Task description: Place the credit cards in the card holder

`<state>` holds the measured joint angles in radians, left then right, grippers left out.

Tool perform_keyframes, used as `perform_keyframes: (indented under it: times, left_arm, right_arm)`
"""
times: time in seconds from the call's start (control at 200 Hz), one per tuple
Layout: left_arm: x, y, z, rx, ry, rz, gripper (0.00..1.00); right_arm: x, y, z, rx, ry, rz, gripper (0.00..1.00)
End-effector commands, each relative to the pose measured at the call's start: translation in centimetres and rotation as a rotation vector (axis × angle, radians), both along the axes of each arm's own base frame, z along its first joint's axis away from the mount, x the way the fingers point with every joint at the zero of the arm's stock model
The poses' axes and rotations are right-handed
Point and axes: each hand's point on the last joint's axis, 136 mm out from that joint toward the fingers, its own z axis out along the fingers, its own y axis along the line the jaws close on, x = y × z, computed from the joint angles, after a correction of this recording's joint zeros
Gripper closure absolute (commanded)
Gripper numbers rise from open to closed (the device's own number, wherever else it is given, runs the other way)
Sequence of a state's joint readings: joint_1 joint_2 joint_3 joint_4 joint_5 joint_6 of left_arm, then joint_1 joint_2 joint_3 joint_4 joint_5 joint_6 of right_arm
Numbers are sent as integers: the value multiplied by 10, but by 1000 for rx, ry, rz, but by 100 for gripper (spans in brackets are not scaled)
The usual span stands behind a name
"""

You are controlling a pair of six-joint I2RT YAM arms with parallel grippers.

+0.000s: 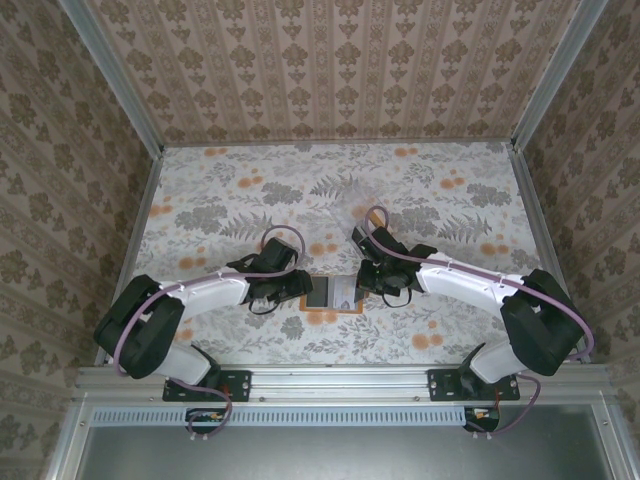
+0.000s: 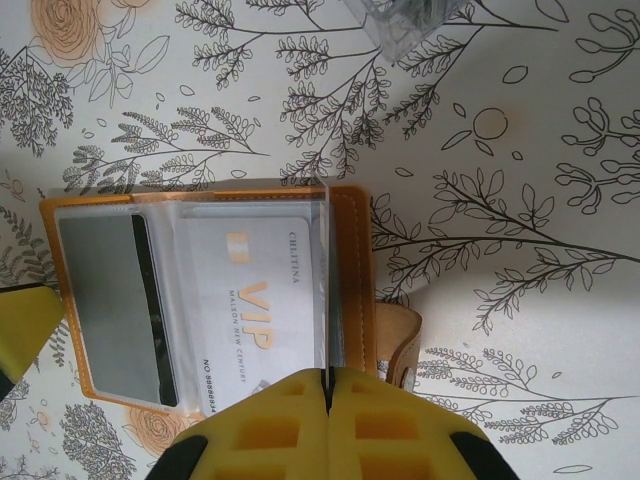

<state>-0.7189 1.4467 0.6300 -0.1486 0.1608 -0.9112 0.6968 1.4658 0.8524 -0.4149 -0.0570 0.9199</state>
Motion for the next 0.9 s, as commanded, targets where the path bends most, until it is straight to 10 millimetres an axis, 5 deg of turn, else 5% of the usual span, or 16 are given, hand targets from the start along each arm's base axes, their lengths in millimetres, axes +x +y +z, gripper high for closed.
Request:
perform_keyframes:
  times: [0.0, 0.895]
  left_arm:
    - [1, -9, 2, -10, -8, -34, 51]
    - [0, -11, 2, -14, -8, -39, 54]
  right_arm:
    - [-3, -4, 10, -5, -22, -2, 99]
    - [-6, -6, -2, -51, 3, 10, 100]
